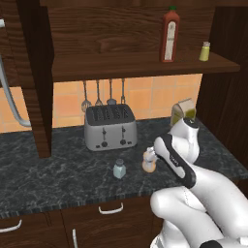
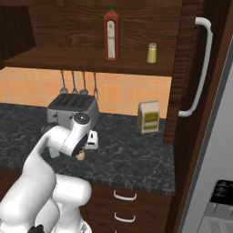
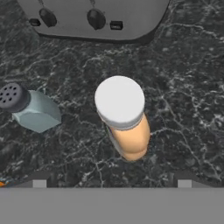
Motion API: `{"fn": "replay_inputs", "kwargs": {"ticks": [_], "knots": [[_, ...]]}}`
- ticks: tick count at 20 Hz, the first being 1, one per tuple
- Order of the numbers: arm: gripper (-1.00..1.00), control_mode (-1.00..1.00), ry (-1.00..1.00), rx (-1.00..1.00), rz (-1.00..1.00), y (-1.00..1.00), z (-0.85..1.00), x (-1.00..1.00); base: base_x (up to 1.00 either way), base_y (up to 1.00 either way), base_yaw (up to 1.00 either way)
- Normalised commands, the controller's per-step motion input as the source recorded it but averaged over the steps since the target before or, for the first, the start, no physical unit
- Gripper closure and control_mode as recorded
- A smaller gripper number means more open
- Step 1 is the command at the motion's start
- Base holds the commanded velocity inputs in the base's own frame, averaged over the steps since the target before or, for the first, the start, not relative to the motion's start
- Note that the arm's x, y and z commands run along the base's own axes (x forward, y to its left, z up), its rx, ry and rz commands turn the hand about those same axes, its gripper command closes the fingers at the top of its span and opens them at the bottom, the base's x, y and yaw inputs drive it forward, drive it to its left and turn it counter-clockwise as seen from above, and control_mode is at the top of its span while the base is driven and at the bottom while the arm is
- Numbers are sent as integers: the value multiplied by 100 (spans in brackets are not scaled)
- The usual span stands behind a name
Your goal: Put the shaker and condiment bottle from the counter next to their counterparts in the cabinet.
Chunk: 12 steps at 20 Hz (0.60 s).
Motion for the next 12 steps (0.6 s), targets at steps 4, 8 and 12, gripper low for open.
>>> {"fn": "replay_inputs", "kwargs": {"ticks": [4, 8, 12], "knots": [[-100, -100, 0, 0, 4, 11, -44, 11, 0, 0, 0], [-100, -100, 0, 0, 5, 2, -43, 12, 0, 0, 0], [-100, -100, 0, 0, 8, 0, -46, 20, 0, 0, 0]]}}
